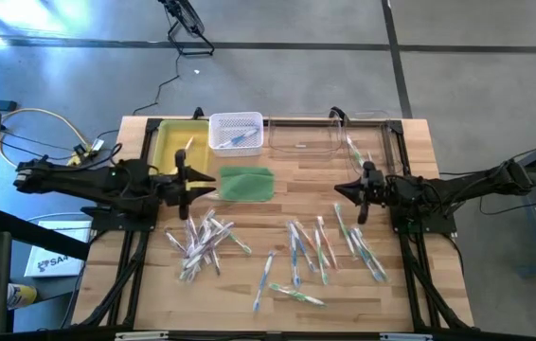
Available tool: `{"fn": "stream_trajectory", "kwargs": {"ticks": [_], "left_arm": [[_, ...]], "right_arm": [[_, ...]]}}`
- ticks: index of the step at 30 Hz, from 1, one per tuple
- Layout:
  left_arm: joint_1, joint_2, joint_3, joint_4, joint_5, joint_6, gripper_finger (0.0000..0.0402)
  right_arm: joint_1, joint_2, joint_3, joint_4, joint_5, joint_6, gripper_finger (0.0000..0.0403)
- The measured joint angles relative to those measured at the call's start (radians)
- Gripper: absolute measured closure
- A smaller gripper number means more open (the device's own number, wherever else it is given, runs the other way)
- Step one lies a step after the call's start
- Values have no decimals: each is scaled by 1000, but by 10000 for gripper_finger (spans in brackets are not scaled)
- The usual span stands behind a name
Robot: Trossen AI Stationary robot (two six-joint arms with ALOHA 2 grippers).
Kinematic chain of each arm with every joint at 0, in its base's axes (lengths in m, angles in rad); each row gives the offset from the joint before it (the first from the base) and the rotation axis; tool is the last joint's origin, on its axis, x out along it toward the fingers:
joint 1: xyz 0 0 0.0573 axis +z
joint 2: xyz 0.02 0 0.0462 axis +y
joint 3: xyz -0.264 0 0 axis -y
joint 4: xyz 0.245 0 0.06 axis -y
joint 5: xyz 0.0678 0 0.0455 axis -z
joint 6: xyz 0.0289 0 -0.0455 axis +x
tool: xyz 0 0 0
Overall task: Pick & Place Toothbrushes
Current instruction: Put the green toothbrush into the right transparent bin
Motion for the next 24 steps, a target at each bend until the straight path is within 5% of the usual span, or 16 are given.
{"fn": "stream_trajectory", "kwargs": {"ticks": [11, 16, 24], "left_arm": [[-31, -40, -1, -8, 27, 21, 289], [-31, -31, -1, -22, 27, 21, 289], [-31, -31, -1, -135, 27, 13, 289]], "right_arm": [[0, 0, 0, 19, -51, -72, 401], [0, 0, 7, 98, 132, -59, 401], [3, 98, 227, -226, 273, 6, 401]]}}
